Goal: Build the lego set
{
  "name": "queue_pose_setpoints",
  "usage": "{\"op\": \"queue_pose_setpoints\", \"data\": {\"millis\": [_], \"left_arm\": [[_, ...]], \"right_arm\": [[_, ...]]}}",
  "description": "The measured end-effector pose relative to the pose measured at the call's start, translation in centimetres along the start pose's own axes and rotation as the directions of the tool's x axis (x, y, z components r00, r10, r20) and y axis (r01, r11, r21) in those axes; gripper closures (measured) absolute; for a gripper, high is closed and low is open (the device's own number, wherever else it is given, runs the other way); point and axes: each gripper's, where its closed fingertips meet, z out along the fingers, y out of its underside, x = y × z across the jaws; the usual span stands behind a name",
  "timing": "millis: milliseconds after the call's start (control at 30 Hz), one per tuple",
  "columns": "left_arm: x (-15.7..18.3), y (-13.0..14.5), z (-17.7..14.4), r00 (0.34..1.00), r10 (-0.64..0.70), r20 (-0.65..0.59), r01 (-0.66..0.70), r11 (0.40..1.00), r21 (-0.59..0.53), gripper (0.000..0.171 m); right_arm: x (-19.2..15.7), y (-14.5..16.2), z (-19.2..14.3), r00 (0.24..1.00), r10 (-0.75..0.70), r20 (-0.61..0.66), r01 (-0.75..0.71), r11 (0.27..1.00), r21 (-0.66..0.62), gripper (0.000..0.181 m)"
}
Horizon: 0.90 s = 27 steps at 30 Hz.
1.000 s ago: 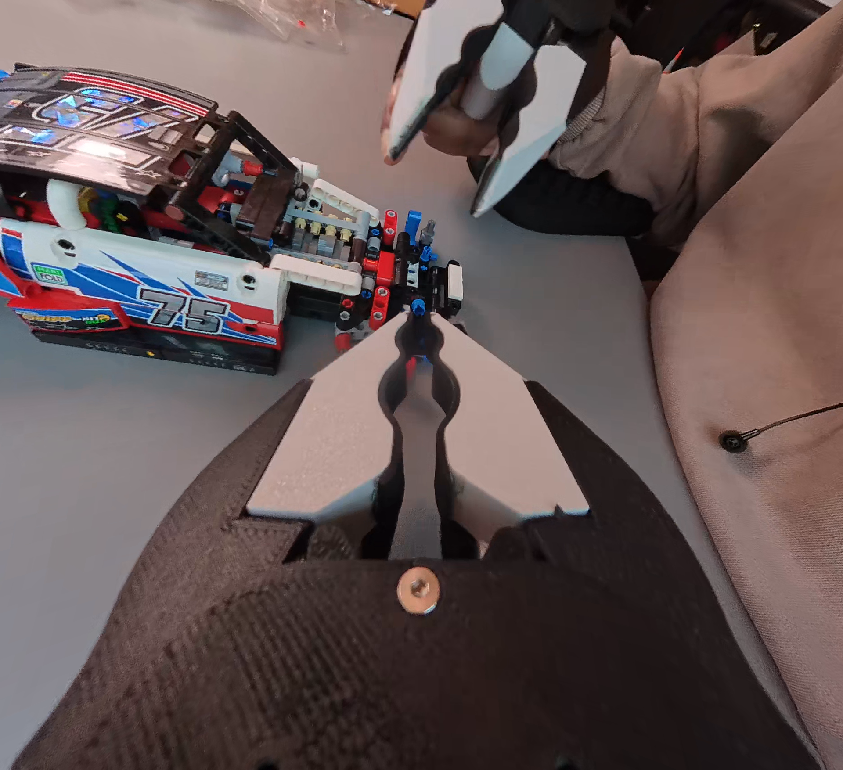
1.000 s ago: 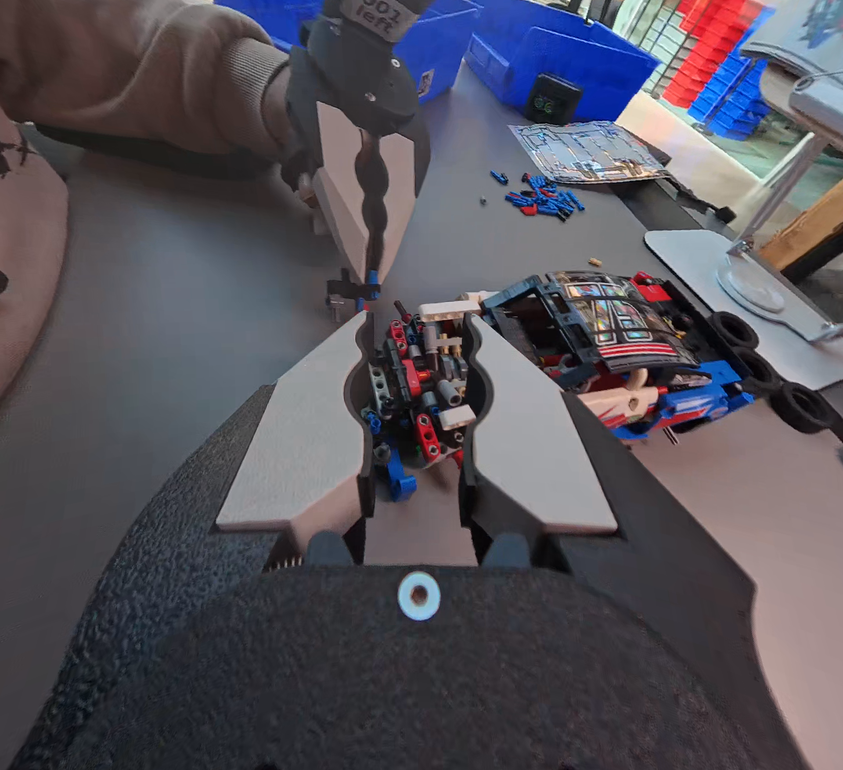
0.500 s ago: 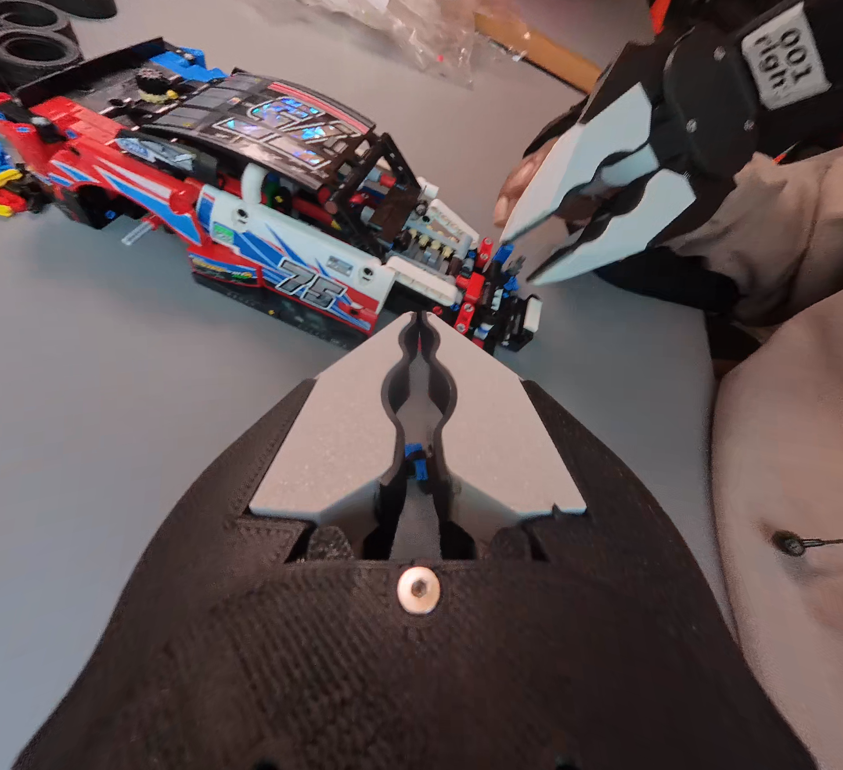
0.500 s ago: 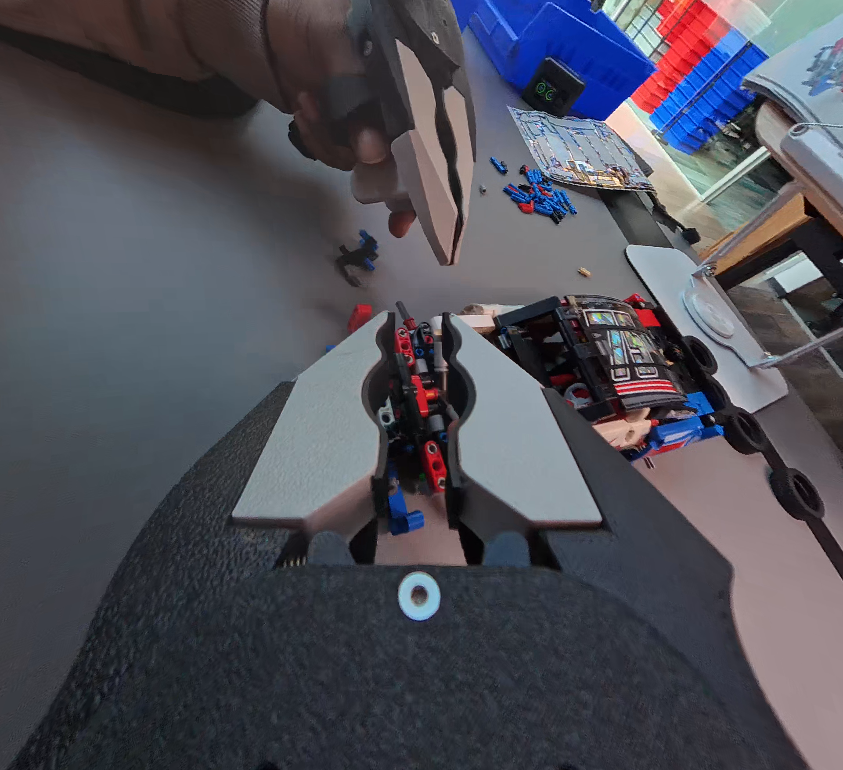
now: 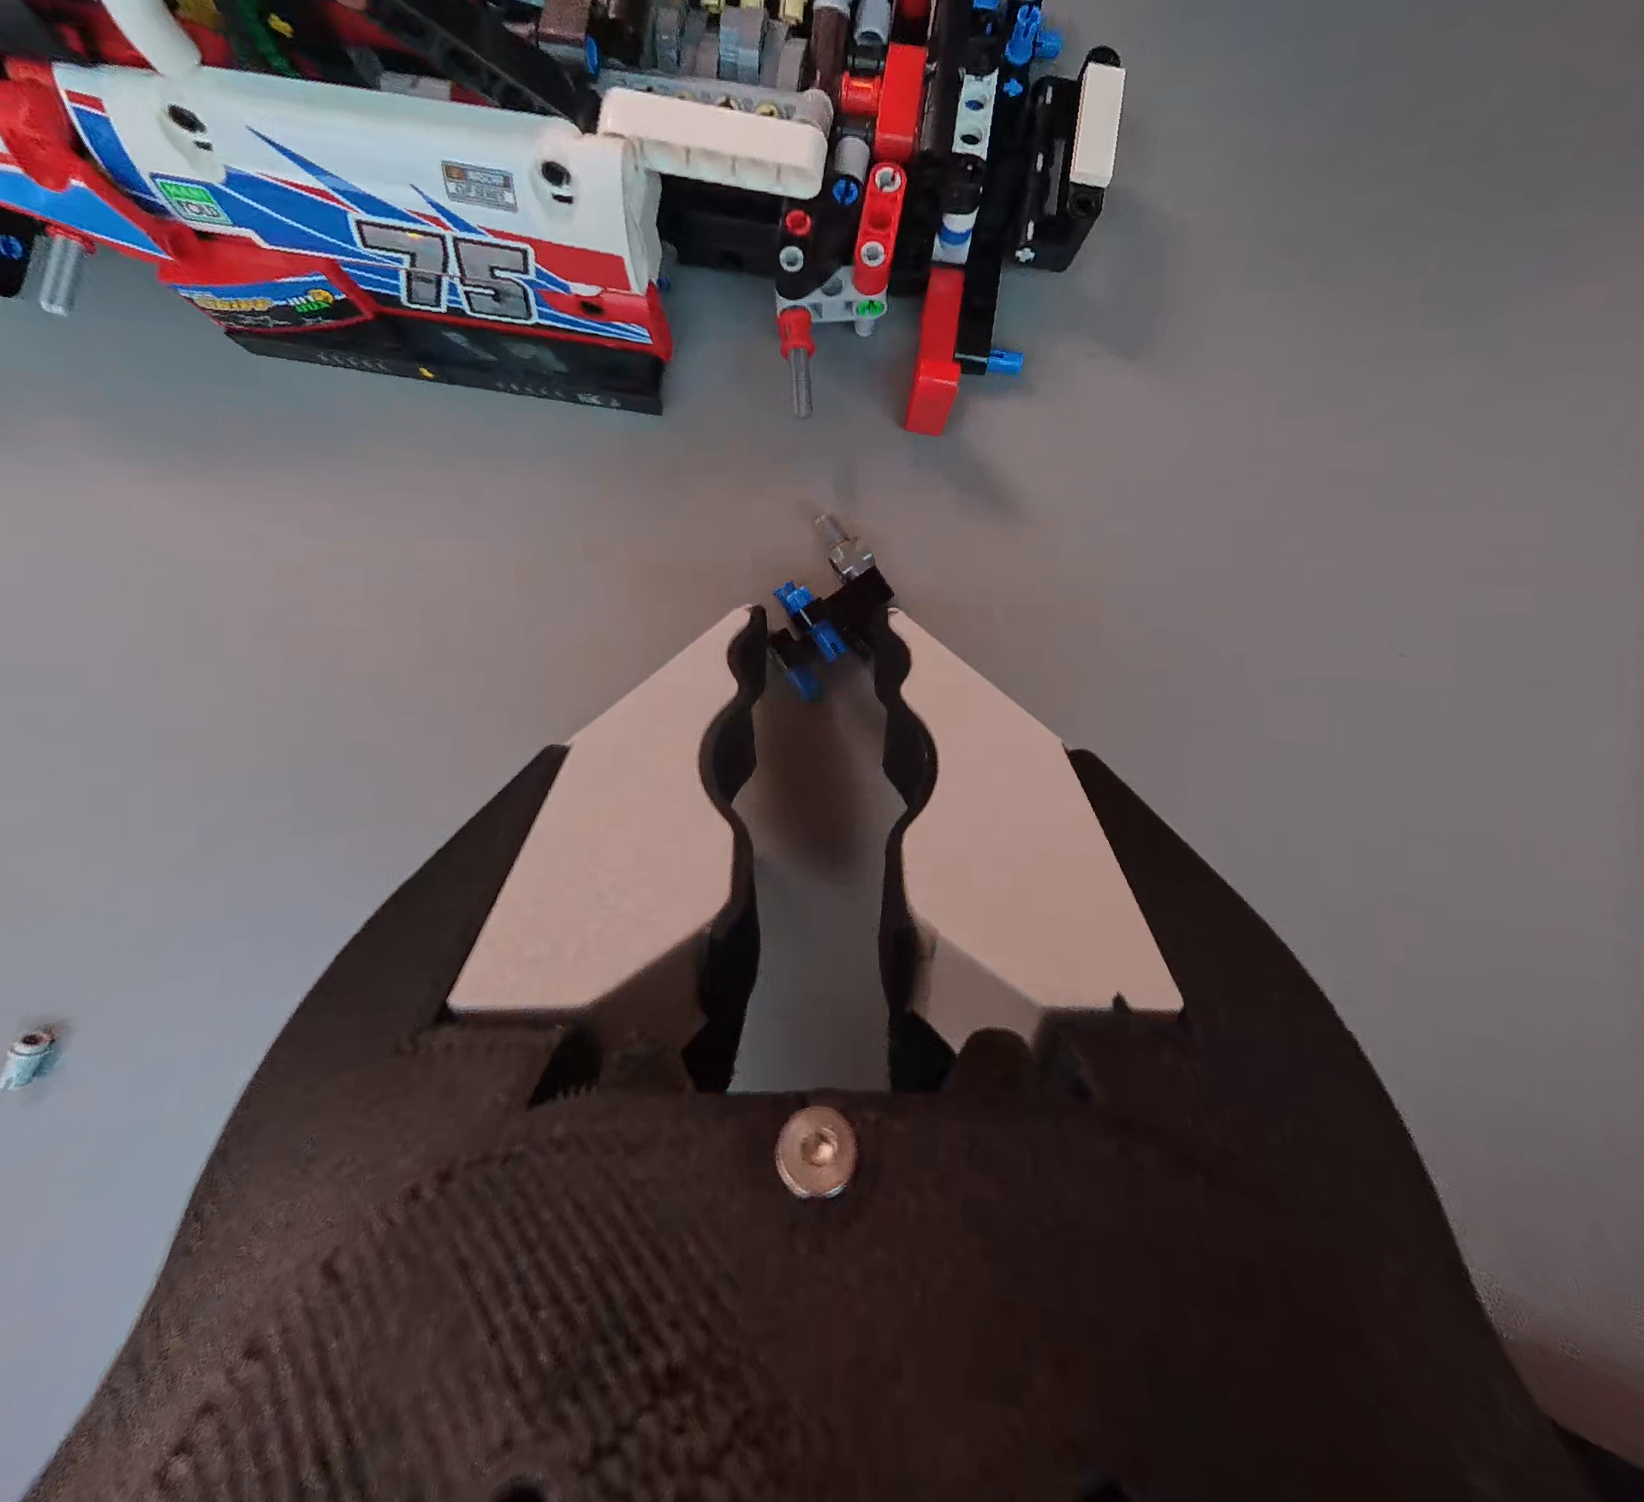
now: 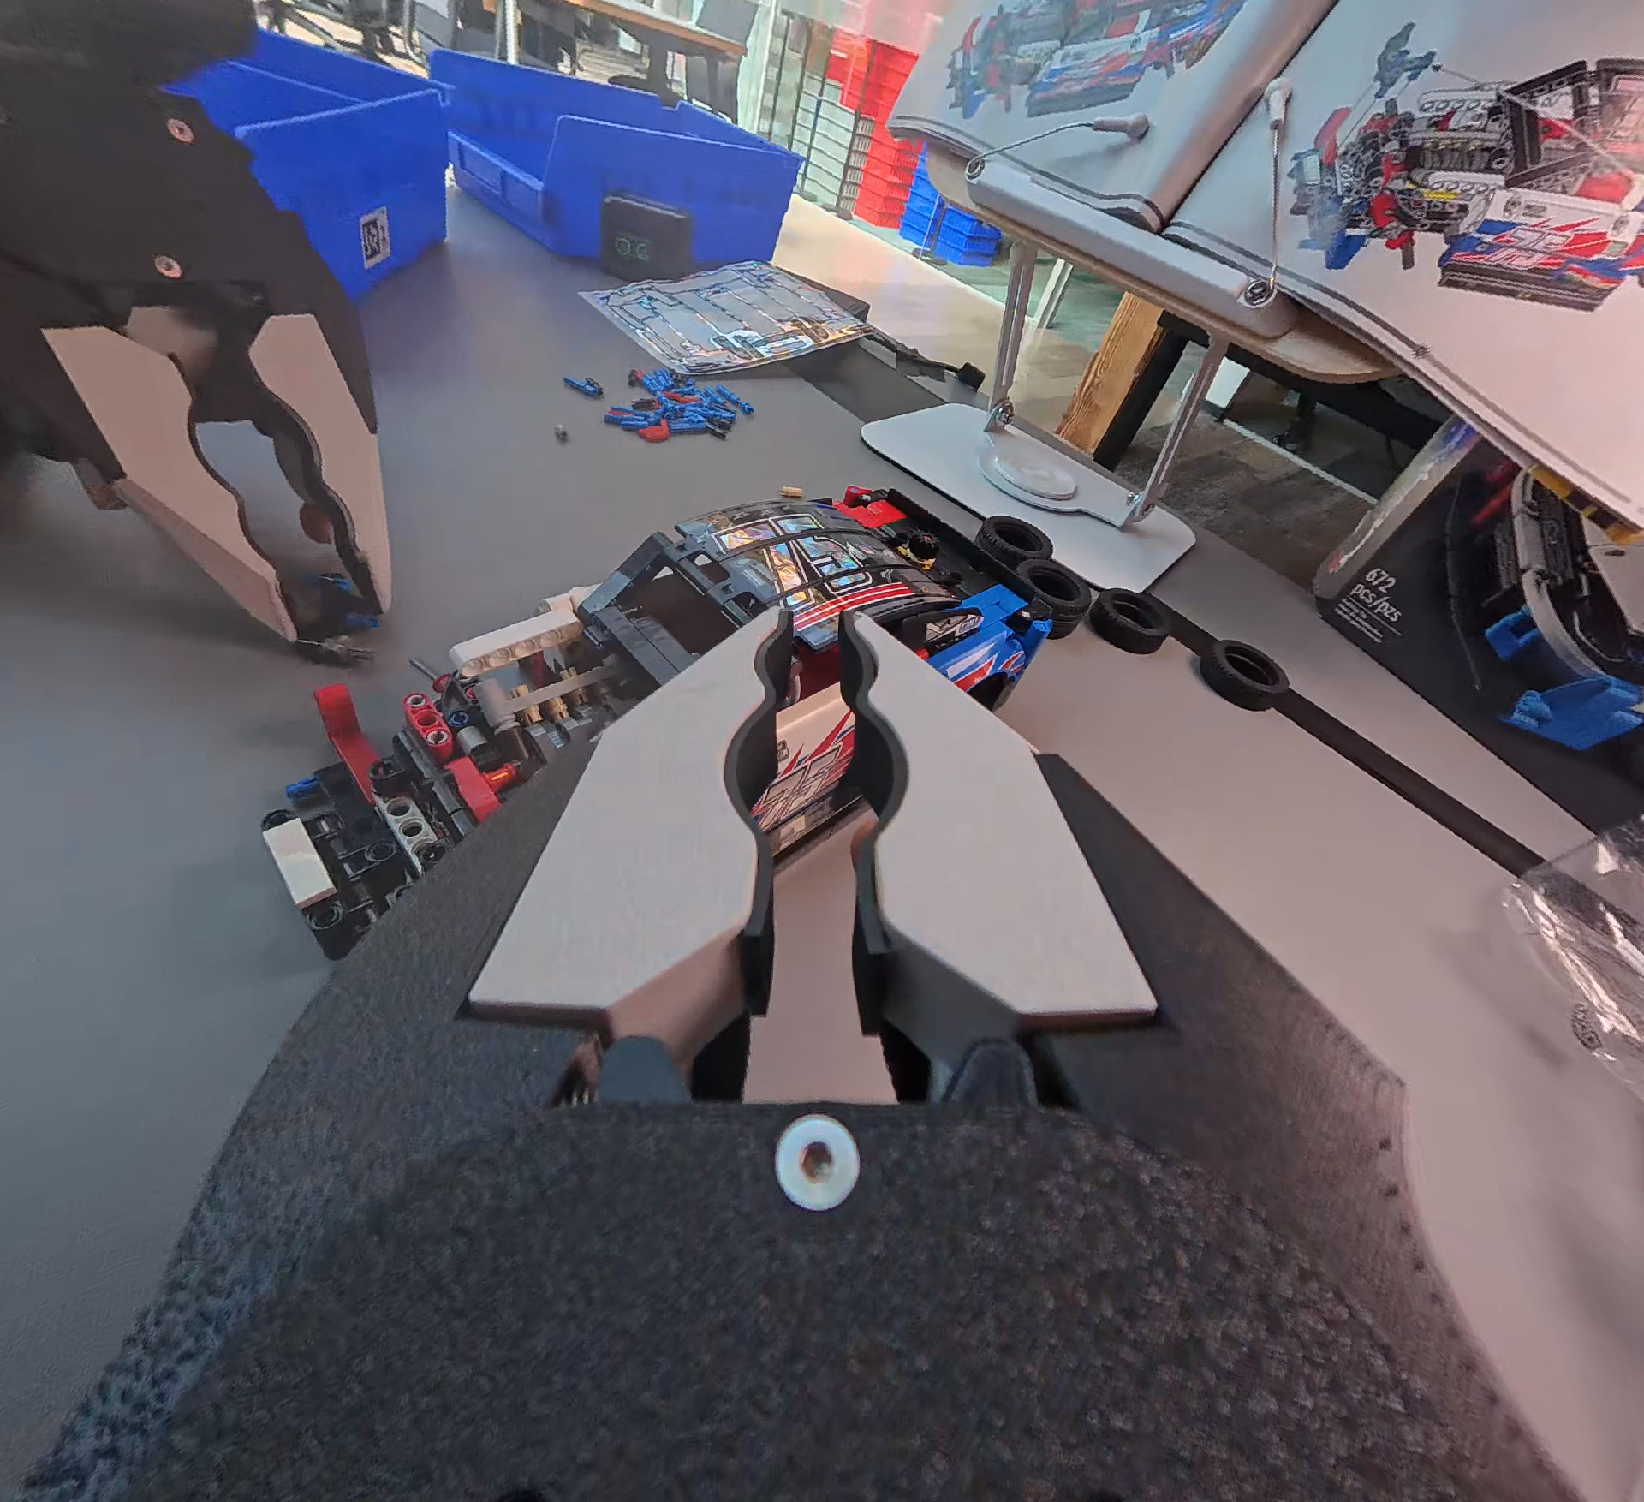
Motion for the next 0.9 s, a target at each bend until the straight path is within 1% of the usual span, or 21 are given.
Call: {"op": "queue_pose_setpoints", "data": {"millis": [33,67,133,167,200,233,267,333,400,433,500,567,633,700,833,900], "left_arm": [[0.0,-0.2,0.0,1.000,-0.001,-0.007,0.001,1.000,0.010,0.149],[0.1,-0.8,-0.2,1.000,-0.006,-0.018,0.007,0.999,0.052,0.150],[0.7,-3.1,-1.1,0.996,-0.013,-0.085,0.031,0.978,0.207,0.150],[1.3,-4.5,-1.8,0.991,-0.005,-0.136,0.046,0.951,0.306,0.150],[2.1,-6.0,-2.6,0.982,0.013,-0.189,0.066,0.912,0.406,0.150],[2.9,-7.3,-3.4,0.969,0.037,-0.243,0.091,0.866,0.492,0.150],[3.6,-8.3,-4.1,0.955,0.057,-0.292,0.121,0.822,0.557,0.151],[4.5,-9.5,-4.9,0.928,0.070,-0.366,0.189,0.758,0.625,0.154],[5.3,-9.9,-4.9,0.897,0.080,-0.435,0.239,0.739,0.629,0.154],[5.4,-10.0,-4.7,0.892,0.079,-0.446,0.250,0.735,0.630,0.154],[5.7,-10.2,-4.5,0.877,0.084,-0.472,0.267,0.733,0.626,0.154],[6.1,-10.5,-4.9,0.854,0.105,-0.510,0.294,0.711,0.638,0.154],[6.6,-10.9,-5.5,0.822,0.129,-0.555,0.328,0.690,0.646,0.154],[6.7,-11.1,-5.5,0.808,0.130,-0.575,0.348,0.683,0.643,0.154],[7.0,-11.4,-6.2,0.760,0.140,-0.635,0.405,0.663,0.630,0.154],[7.1,-11.3,-6.3,0.743,0.138,-0.655,0.420,0.665,0.617,0.154]], "right_arm": [[-0.1,0.1,0.0,1.000,-0.010,0.000,0.010,1.000,-0.003,0.174],[-0.2,0.1,0.0,1.000,-0.018,0.002,0.018,1.000,-0.002,0.174],[-0.5,-0.2,0.0,1.000,-0.021,0.016,0.021,1.000,0.008,0.175],[-0.8,-0.4,0.0,0.999,-0.019,0.037,0.018,1.000,0.021,0.174],[-1.4,-0.7,-0.1,0.997,-0.015,0.075,0.012,0.999,0.040,0.174],[-2.4,-0.9,-0.2,0.990,-0.007,0.138,0.000,0.998,0.055,0.172],[-3.8,-1.1,-0.5,0.974,0.001,0.228,-0.016,0.998,0.062,0.170],[-6.2,-1.8,-1.0,0.936,-0.002,0.353,-0.035,0.995,0.097,0.168],[-8.6,-2.4,-1.6,0.887,-0.016,0.461,-0.043,0.992,0.118,0.168],[-9.6,-2.6,-1.8,0.868,-0.019,0.497,-0.047,0.992,0.120,0.167],[-11.2,-2.8,-1.9,0.838,-0.029,0.546,-0.048,0.991,0.126,0.167],[-12.4,-2.8,-1.8,0.820,-0.039,0.571,-0.037,0.992,0.122,0.166],[-13.2,-2.6,-1.7,0.813,-0.063,0.579,-0.008,0.993,0.119,0.166],[-13.8,-2.8,-1.5,0.817,-0.088,0.570,0.011,0.990,0.137,0.165],[-14.4,-4.5,-1.5,0.845,-0.195,0.497,0.078,0.966,0.246,0.167],[-14.5,-4.7,-1.5,0.853,-0.242,0.463,0.127,0.956,0.265,0.168]]}}
